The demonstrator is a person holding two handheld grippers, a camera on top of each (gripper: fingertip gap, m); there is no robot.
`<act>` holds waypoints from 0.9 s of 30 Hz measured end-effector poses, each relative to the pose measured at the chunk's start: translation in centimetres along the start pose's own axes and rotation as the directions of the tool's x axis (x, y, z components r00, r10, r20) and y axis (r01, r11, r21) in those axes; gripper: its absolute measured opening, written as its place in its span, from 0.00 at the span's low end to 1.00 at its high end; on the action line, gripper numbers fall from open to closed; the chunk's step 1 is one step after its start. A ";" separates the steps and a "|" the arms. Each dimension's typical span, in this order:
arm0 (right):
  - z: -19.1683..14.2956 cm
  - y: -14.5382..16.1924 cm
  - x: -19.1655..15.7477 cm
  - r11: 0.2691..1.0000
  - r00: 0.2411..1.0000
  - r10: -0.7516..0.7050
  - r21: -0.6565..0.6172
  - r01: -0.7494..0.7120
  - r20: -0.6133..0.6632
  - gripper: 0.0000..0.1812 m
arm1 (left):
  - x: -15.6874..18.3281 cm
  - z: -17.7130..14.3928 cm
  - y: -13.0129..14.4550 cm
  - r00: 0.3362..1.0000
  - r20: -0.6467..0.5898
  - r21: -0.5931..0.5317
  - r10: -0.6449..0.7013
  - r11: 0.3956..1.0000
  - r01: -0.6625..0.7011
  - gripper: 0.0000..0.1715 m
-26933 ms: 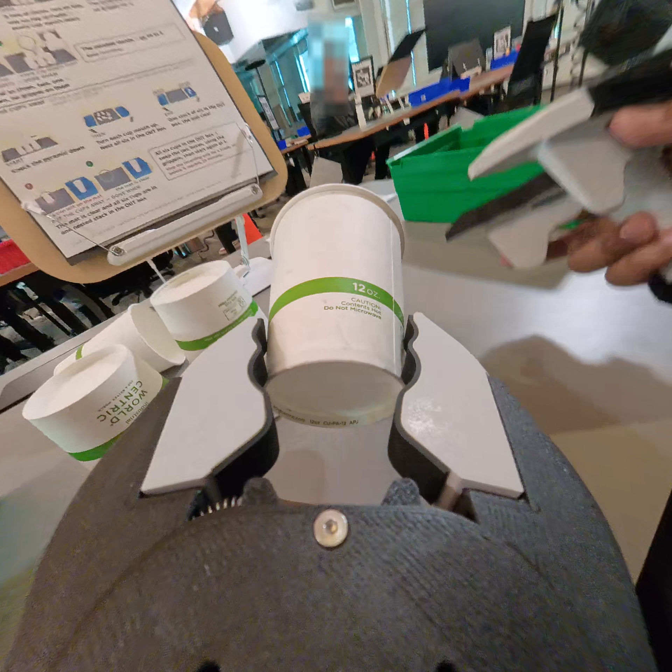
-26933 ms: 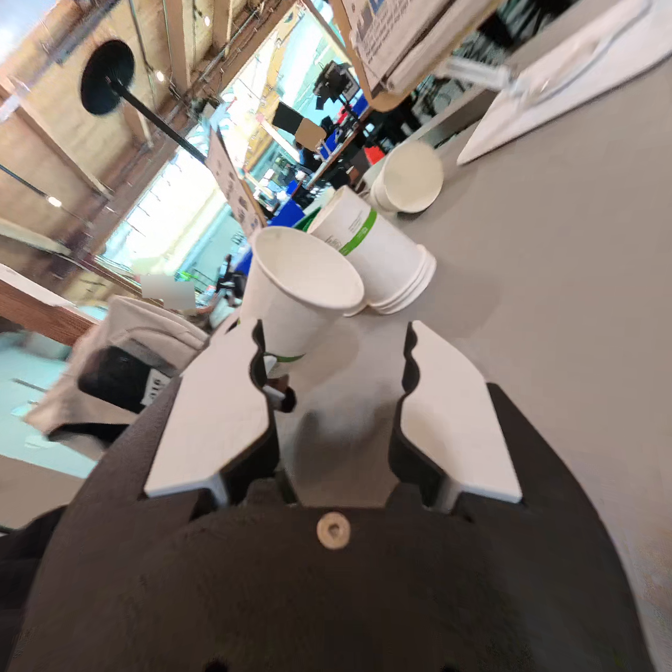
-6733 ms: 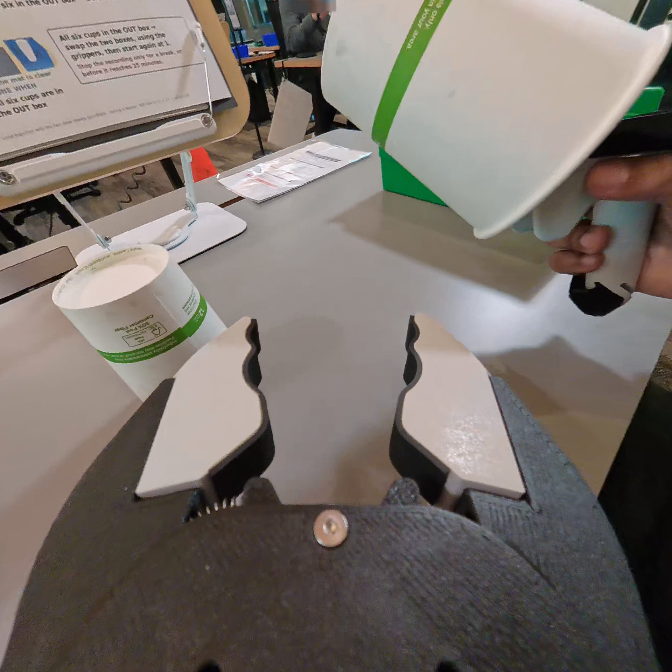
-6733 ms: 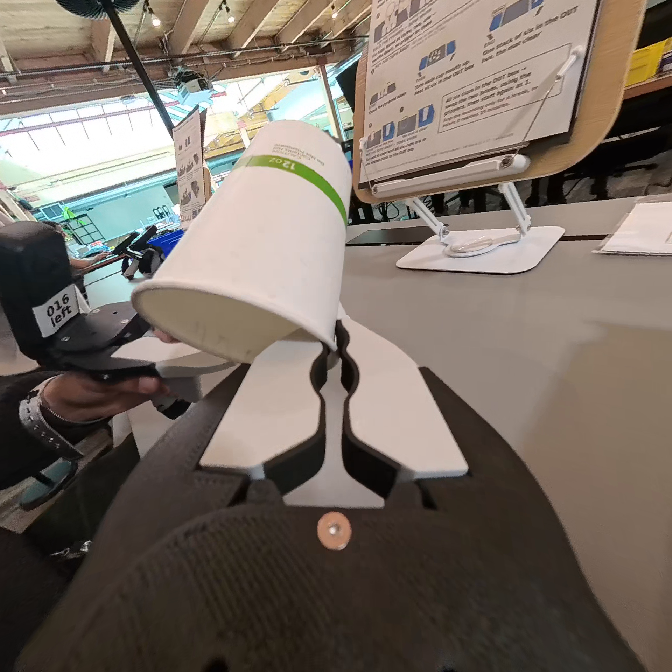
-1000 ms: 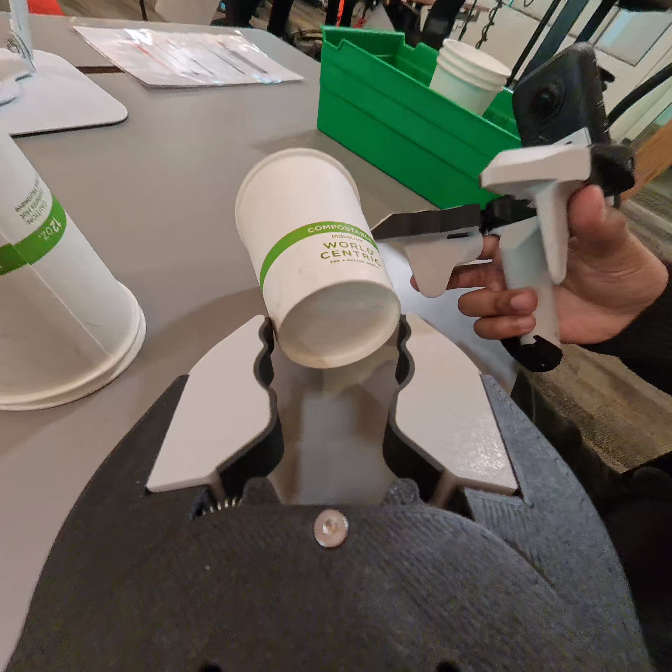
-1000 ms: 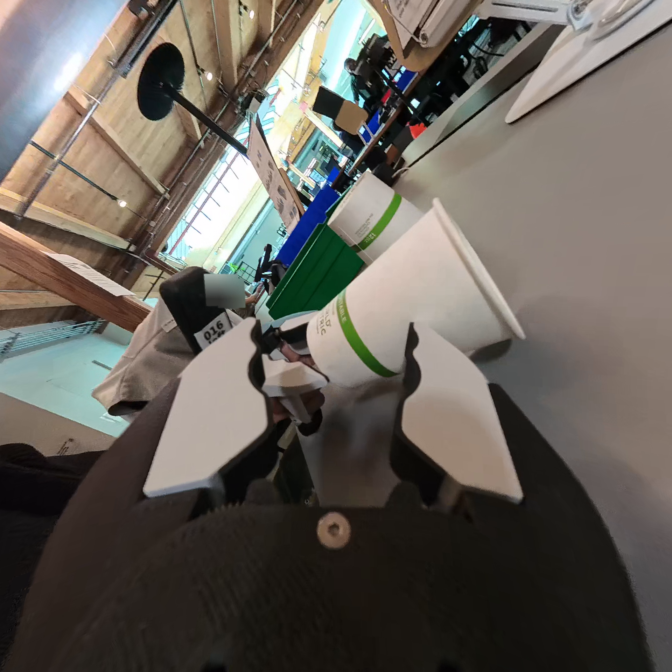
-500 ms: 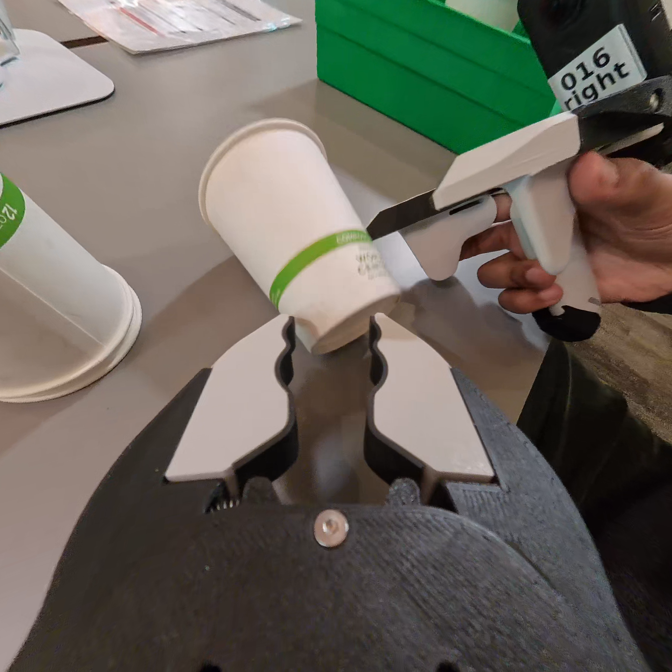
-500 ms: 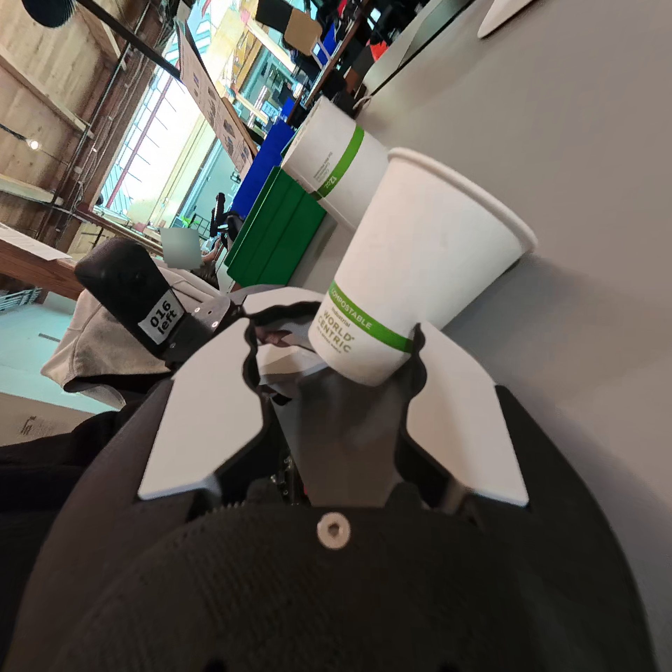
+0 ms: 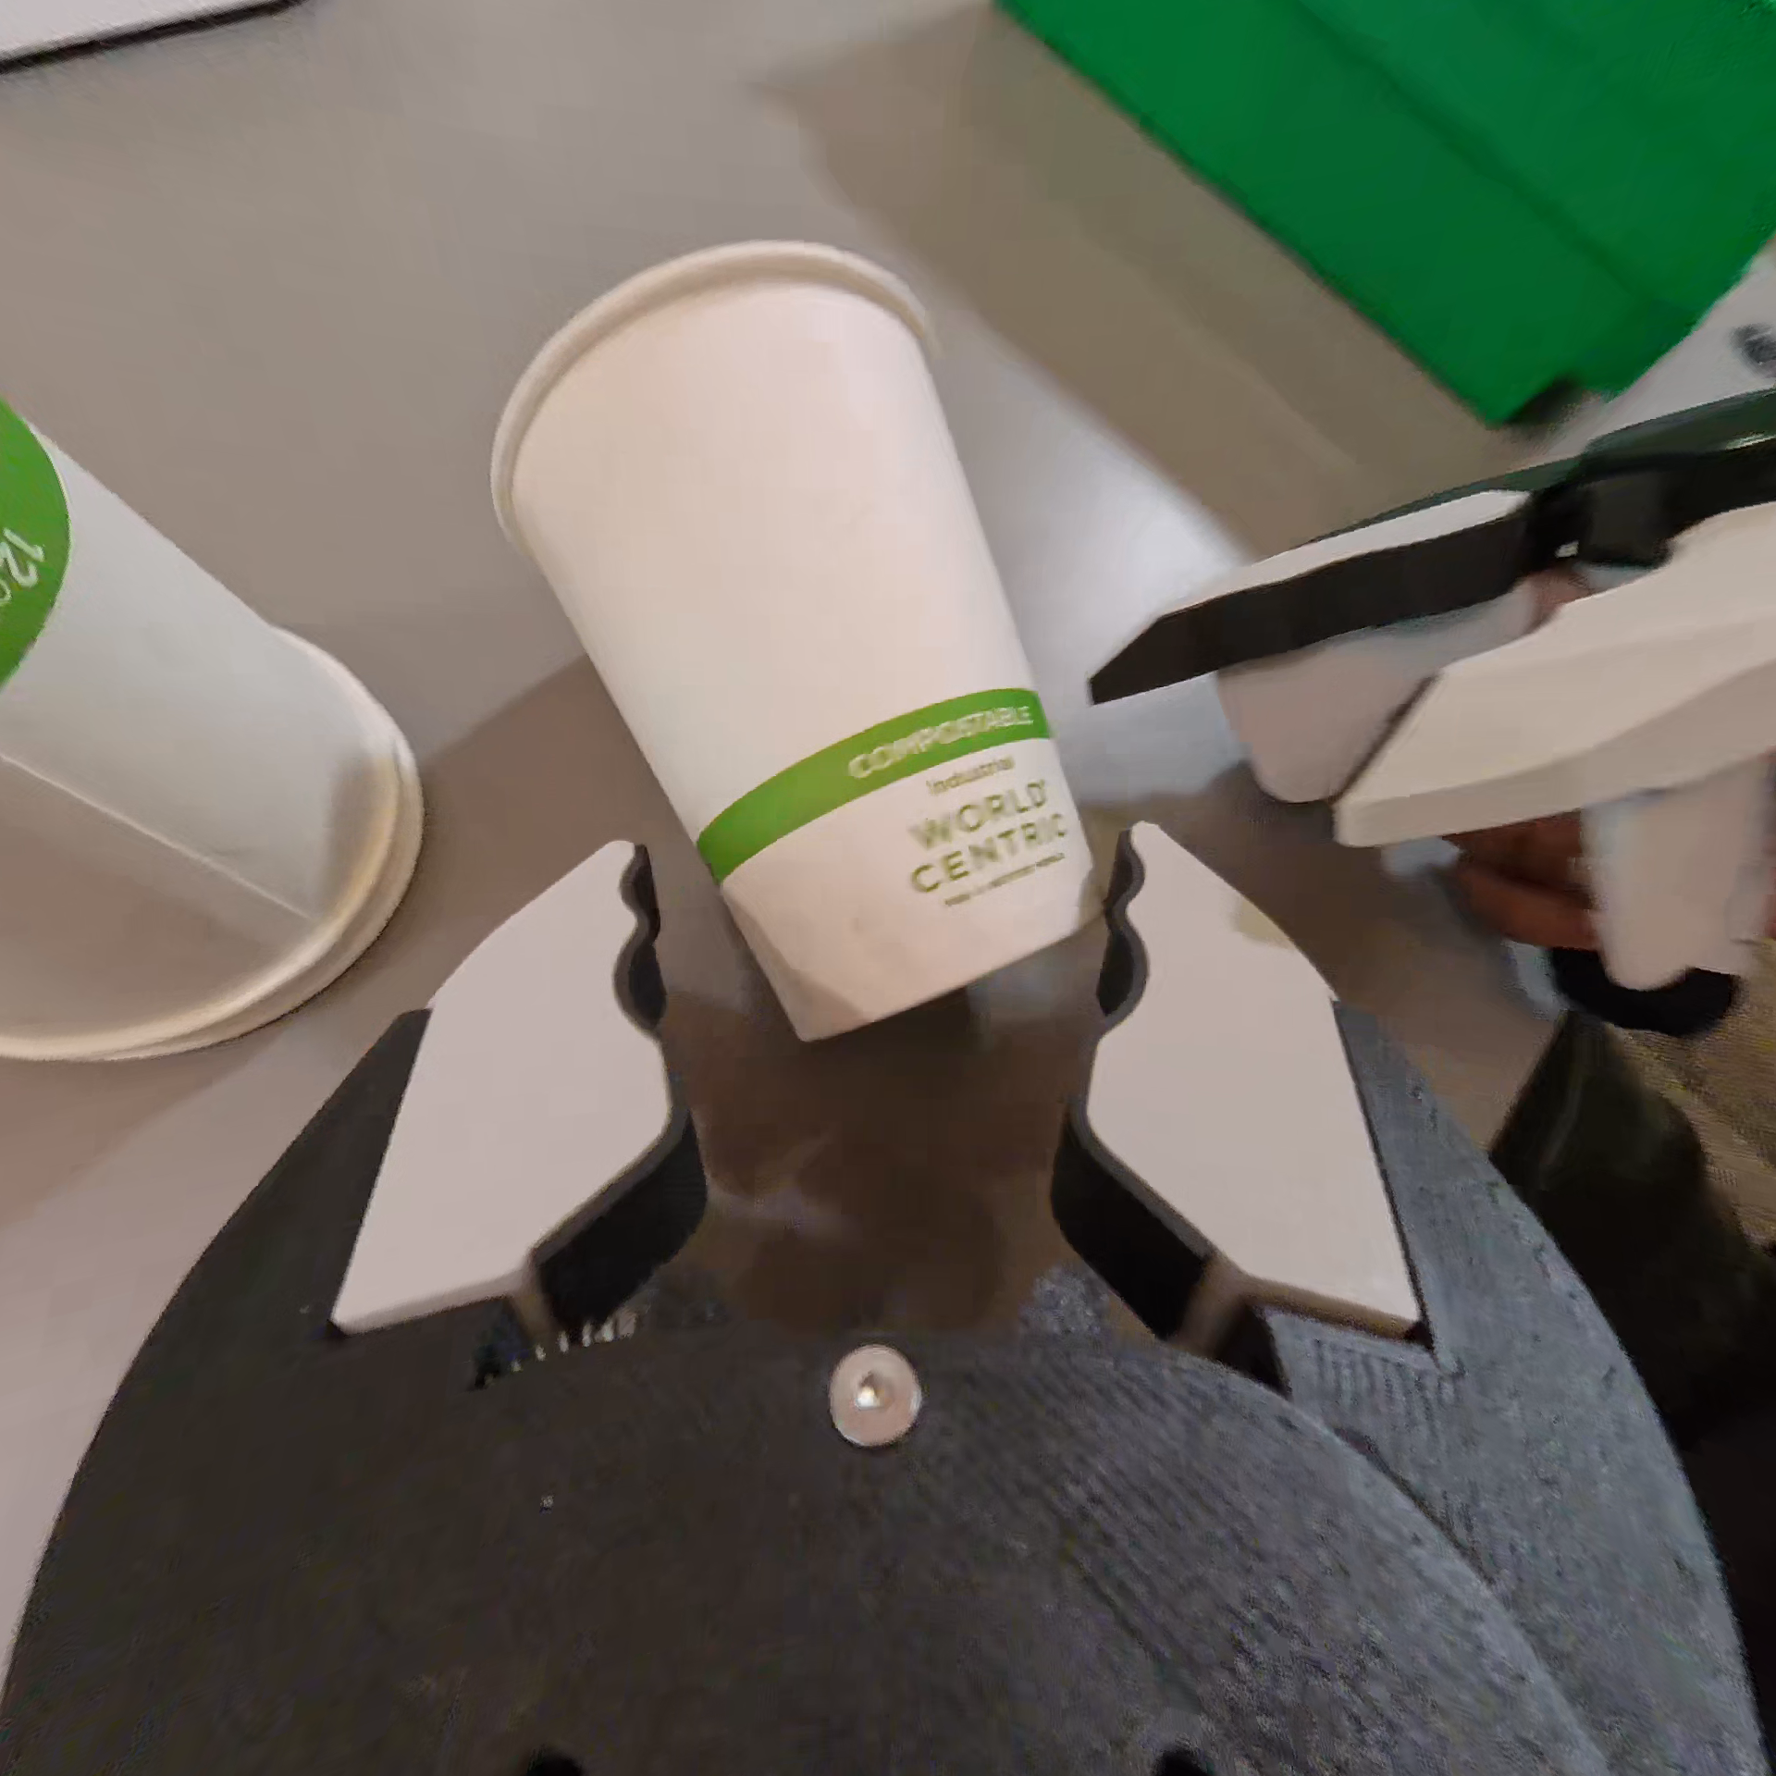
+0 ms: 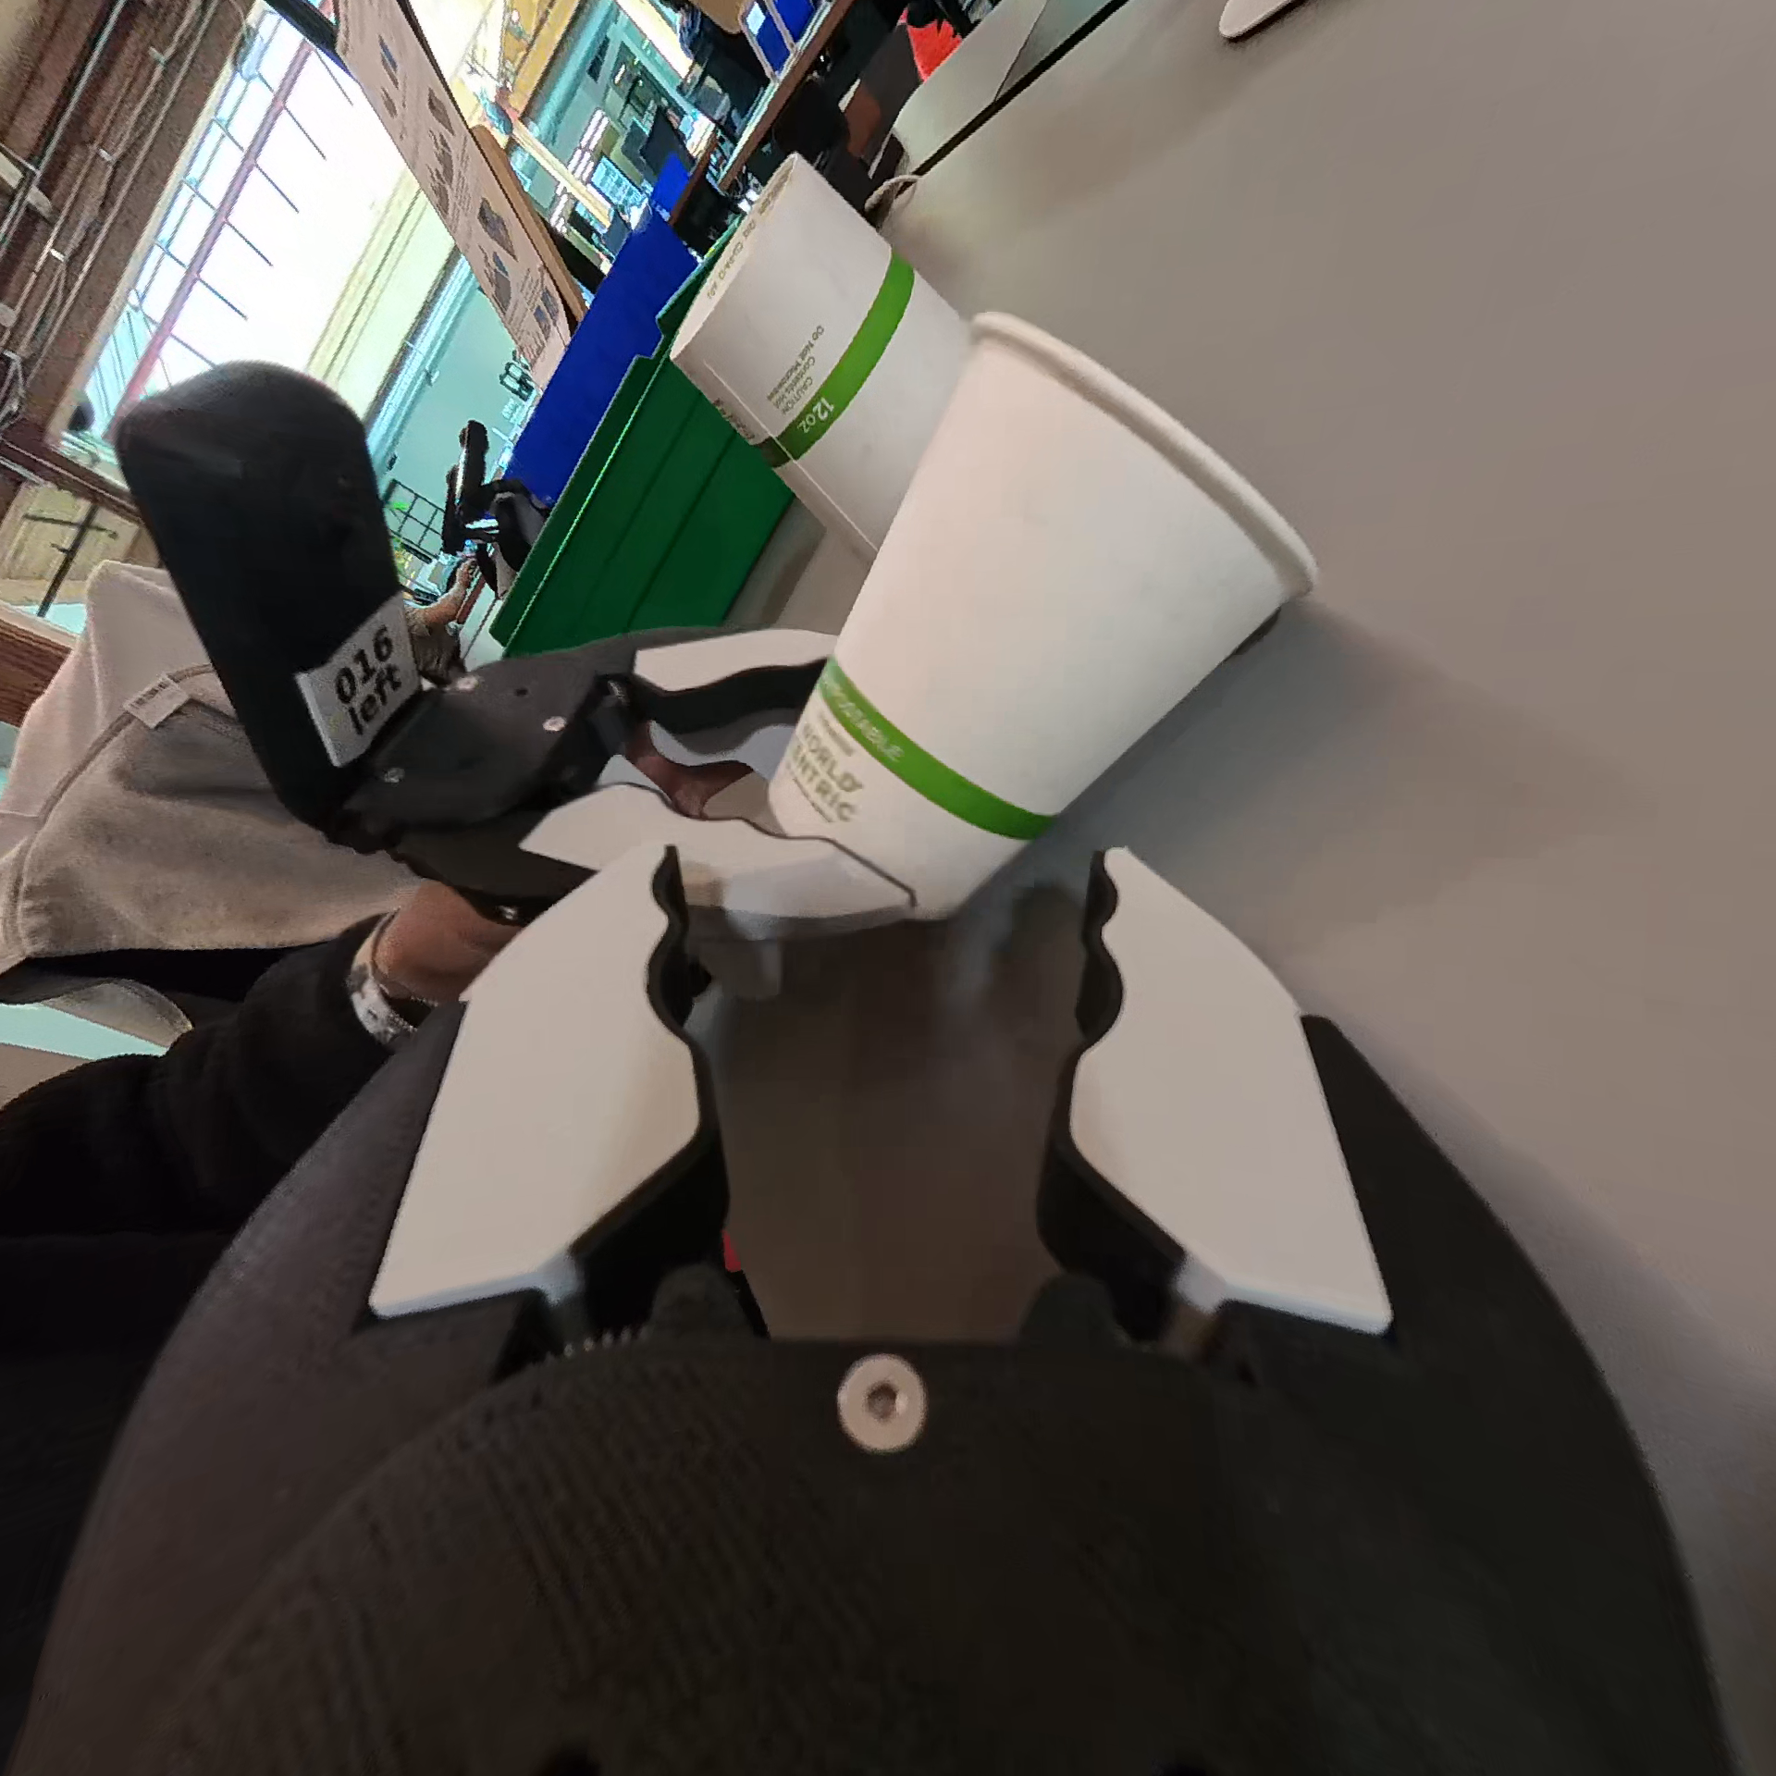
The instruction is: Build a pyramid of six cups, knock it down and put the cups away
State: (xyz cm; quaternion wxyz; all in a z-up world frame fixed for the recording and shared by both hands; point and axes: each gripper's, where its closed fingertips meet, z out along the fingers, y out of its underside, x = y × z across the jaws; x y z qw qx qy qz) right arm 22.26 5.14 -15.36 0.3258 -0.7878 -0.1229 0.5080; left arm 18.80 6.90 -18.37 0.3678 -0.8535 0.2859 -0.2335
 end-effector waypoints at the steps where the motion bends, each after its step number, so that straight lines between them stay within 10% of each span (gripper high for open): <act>1: 0.0 0.0 0.0 1.000 1.000 -0.001 0.002 0.001 0.000 0.44 | -0.4 0.2 0.4 0.999 0.034 -0.010 0.008 1.000 -0.008 0.52; 5: -0.2 -0.2 0.1 1.000 1.000 -0.008 0.008 0.008 -0.005 0.44 | -1.6 0.4 1.4 0.982 0.148 -0.055 0.121 0.992 -0.114 0.44; 20: -0.6 -1.3 0.5 0.980 0.983 0.170 0.091 -0.175 0.064 0.50 | 0.5 -1.8 -1.4 0.995 -0.079 0.187 -0.065 0.979 0.079 0.44; 27: -1.5 -3.2 -0.7 0.917 0.929 0.296 0.208 -0.341 0.221 0.52 | 5.5 -2.5 -2.1 0.974 -0.214 0.280 0.070 0.960 -0.008 0.44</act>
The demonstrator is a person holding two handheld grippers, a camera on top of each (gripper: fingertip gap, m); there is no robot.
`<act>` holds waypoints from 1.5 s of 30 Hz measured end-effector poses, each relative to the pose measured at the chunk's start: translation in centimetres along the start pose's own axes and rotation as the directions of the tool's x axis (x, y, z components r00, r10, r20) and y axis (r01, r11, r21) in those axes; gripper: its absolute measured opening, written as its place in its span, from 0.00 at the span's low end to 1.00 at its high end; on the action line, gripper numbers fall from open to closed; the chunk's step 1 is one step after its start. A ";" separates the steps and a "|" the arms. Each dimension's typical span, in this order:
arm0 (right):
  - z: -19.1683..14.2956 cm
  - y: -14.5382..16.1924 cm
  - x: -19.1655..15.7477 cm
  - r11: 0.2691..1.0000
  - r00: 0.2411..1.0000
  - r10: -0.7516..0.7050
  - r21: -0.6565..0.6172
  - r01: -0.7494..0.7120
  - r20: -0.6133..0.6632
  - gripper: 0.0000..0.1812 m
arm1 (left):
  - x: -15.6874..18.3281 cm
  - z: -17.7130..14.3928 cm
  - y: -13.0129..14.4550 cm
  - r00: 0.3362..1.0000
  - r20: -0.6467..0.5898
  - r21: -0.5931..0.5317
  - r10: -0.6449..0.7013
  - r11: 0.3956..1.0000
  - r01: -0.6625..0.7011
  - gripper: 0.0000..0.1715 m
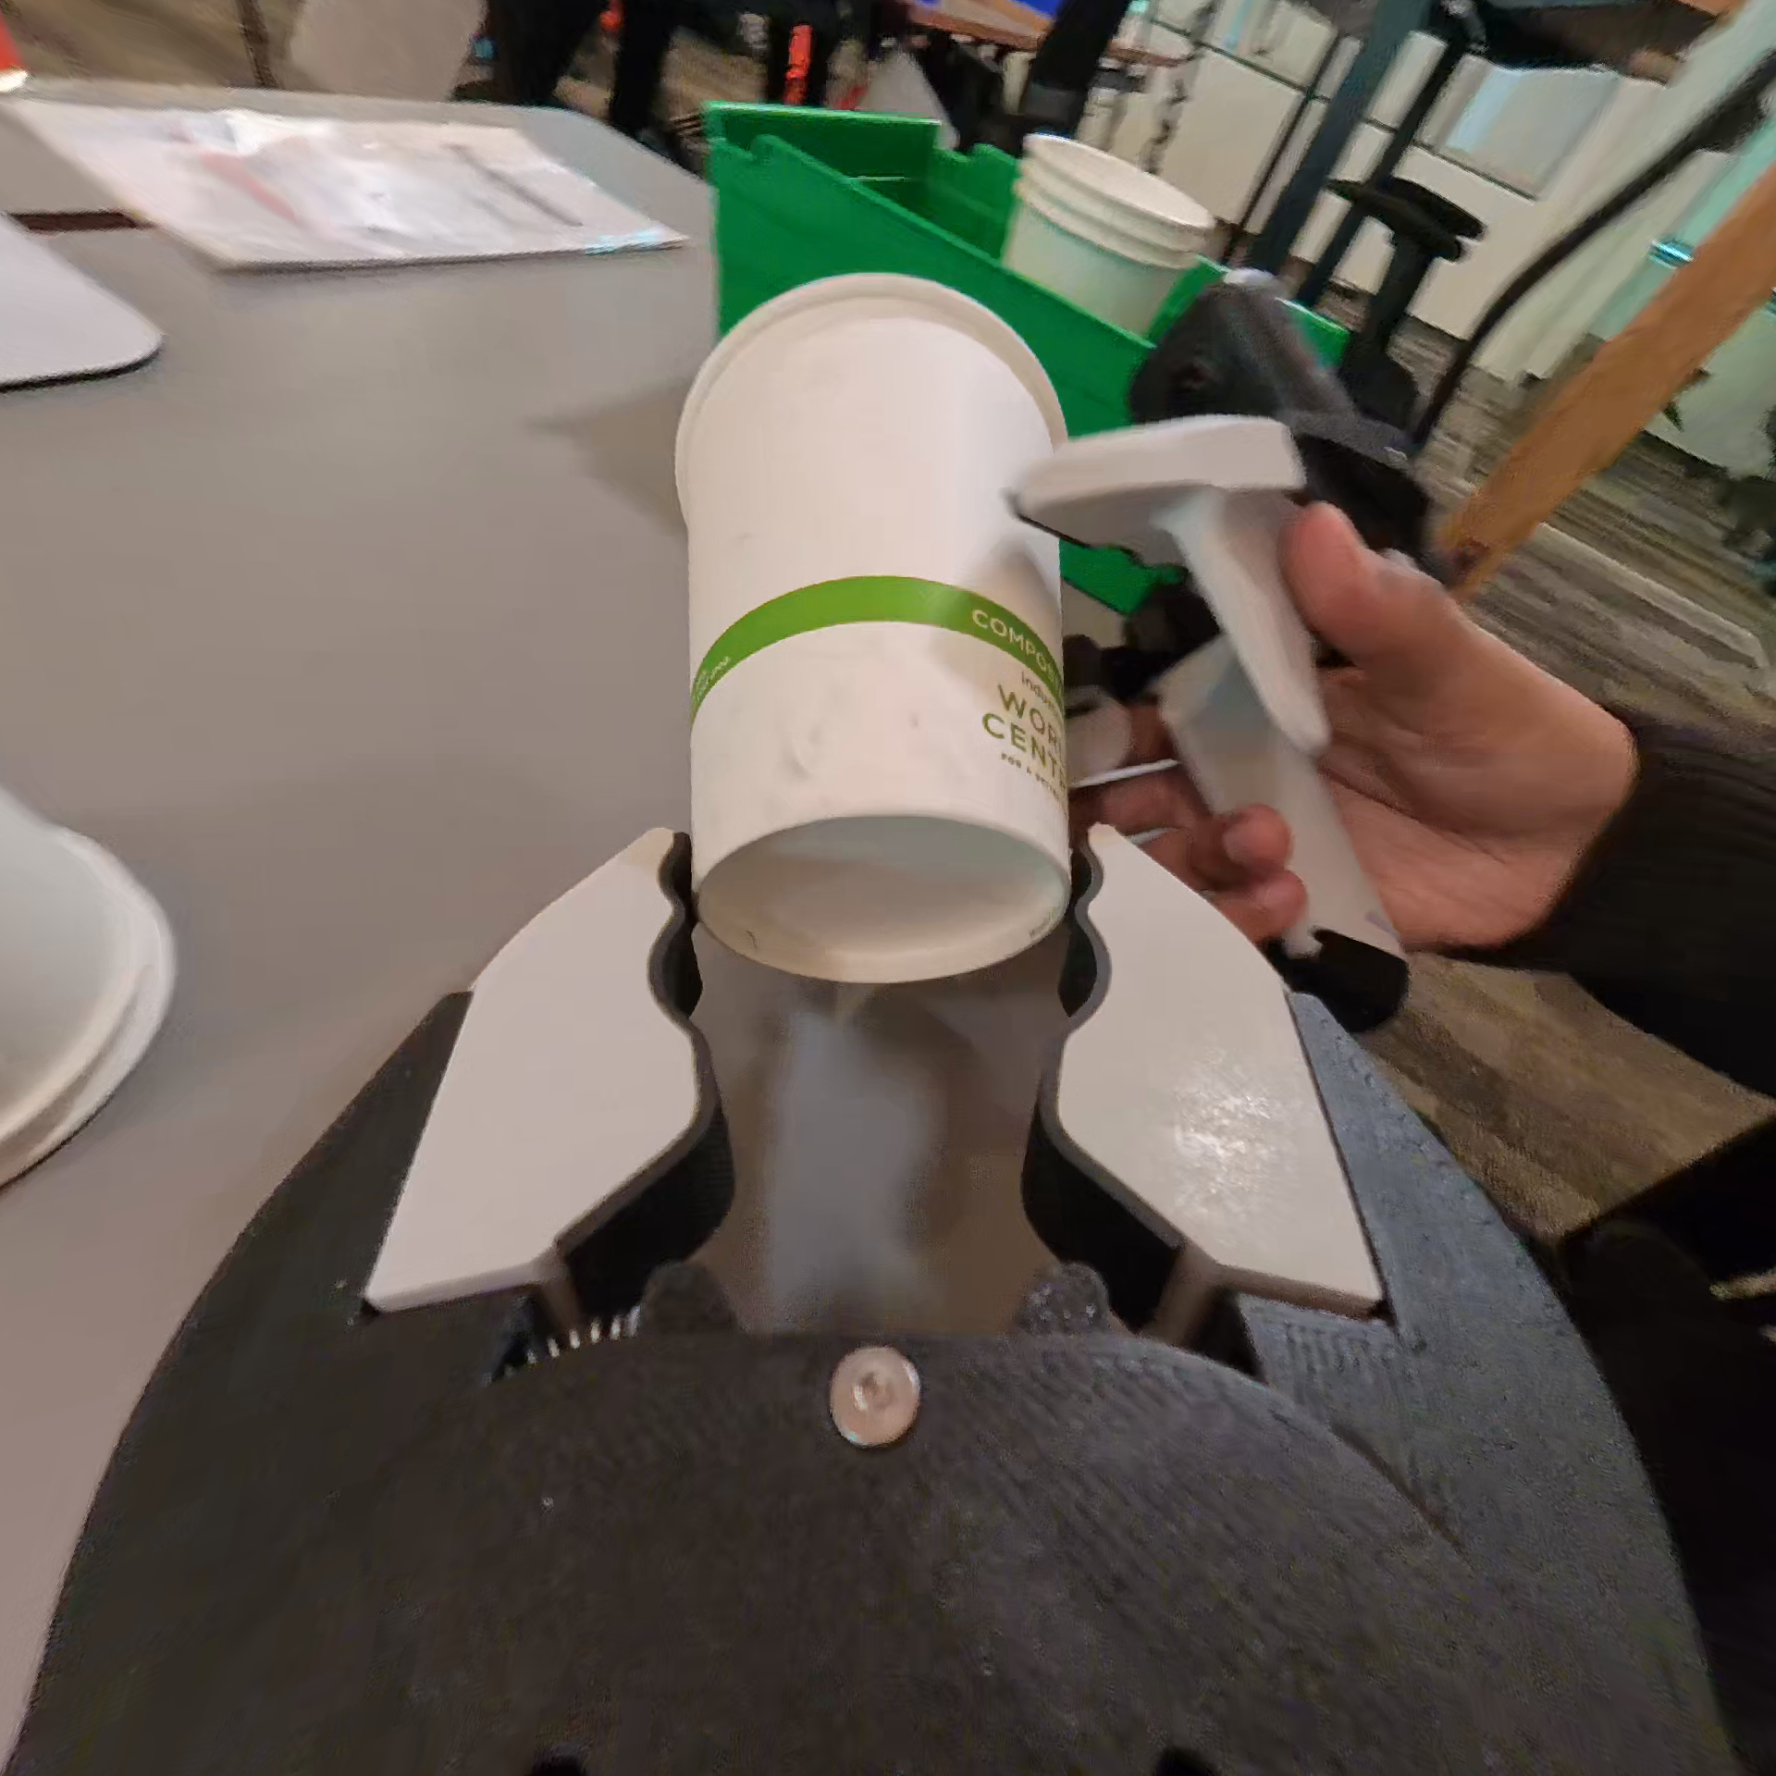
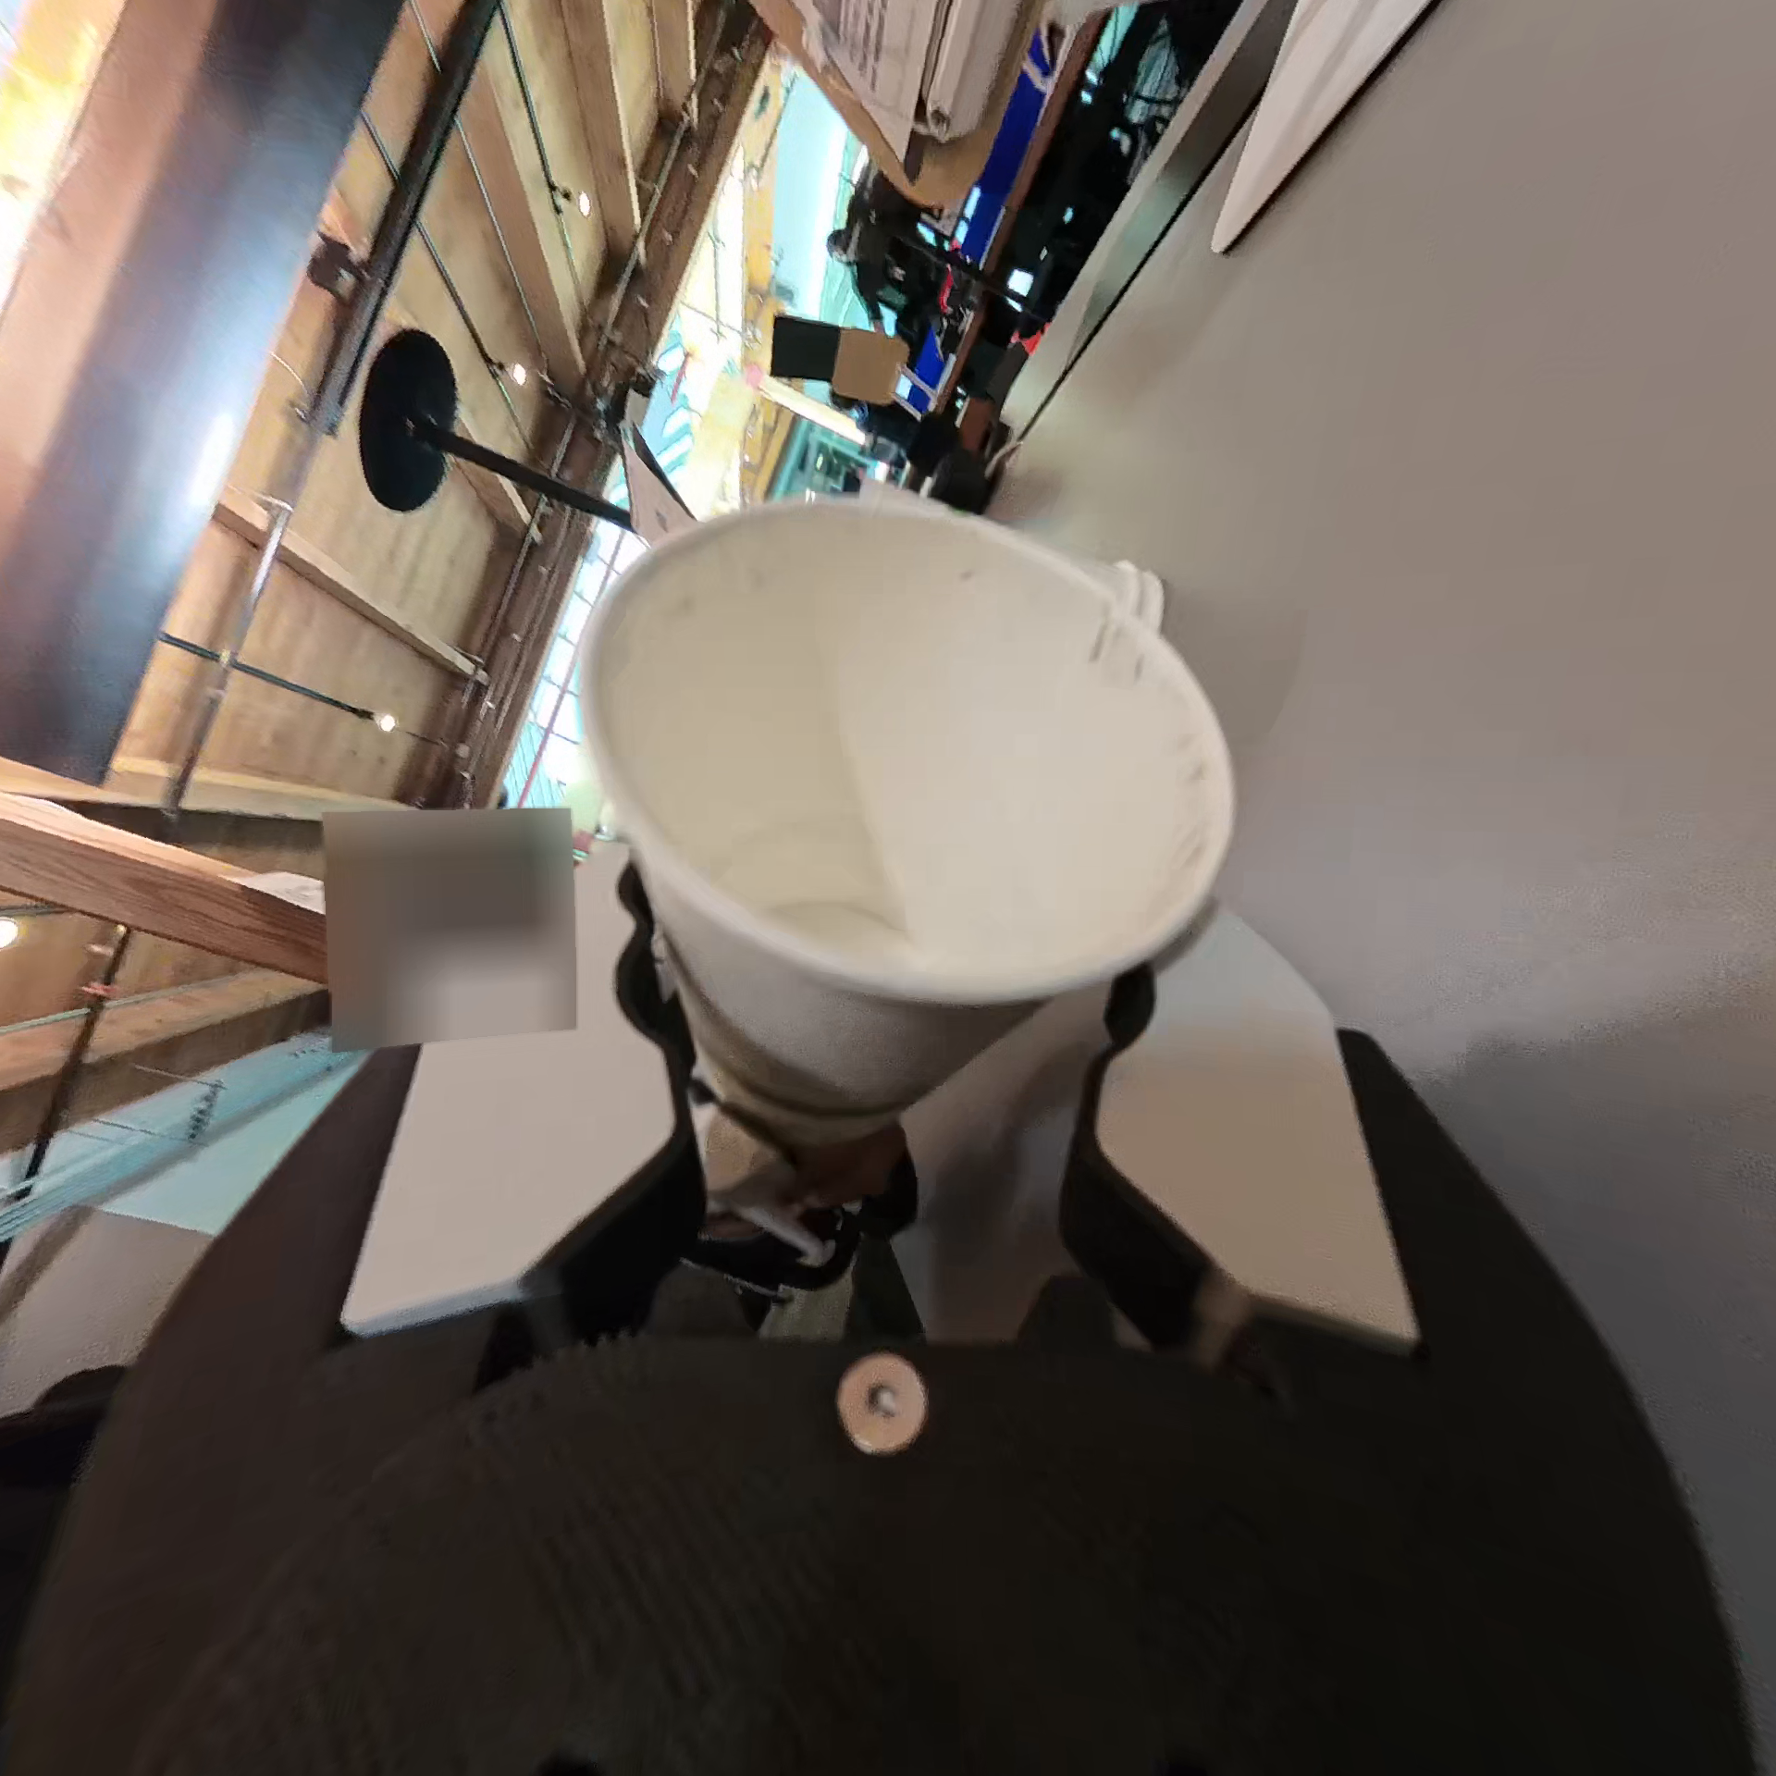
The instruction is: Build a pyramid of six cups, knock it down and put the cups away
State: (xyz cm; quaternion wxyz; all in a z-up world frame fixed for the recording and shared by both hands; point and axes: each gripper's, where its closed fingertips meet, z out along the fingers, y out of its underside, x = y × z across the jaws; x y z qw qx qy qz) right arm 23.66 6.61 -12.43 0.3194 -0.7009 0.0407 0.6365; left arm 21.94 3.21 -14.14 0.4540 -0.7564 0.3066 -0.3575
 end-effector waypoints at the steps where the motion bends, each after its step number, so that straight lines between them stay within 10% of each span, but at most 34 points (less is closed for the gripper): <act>1: -0.1 -0.3 -0.1 1.000 1.000 0.008 0.014 -0.008 0.012 0.52 | 0.8 0.1 0.1 0.999 -0.029 0.001 0.030 1.000 -0.030 0.44; 13: -2.7 -5.4 -4.2 0.883 0.896 -0.437 0.150 0.444 -0.080 0.50 | 0.5 0.2 1.2 0.994 0.013 -0.034 0.106 0.994 -0.105 0.46; 18: -10.2 -16.2 -8.8 0.402 0.445 -0.742 0.199 0.894 -0.501 0.51 | 0.2 0.2 1.2 0.994 0.029 -0.034 0.103 0.994 -0.102 0.44; 22: -19.5 -25.3 -8.1 0.088 0.059 -0.561 0.011 0.996 -0.826 0.51 | -0.1 0.2 1.0 0.996 0.037 -0.025 0.087 0.996 -0.086 0.42; 33: -23.9 -28.3 3.8 0.407 0.025 -0.507 -0.214 0.888 -0.862 0.53 | -0.2 0.5 1.2 0.995 0.043 -0.043 0.090 0.995 -0.088 0.42; 45: -23.4 -26.6 0.1 0.409 0.136 -0.527 -0.110 0.906 -0.839 0.56 | -0.9 0.2 1.1 0.995 0.059 -0.036 0.082 0.996 -0.080 0.41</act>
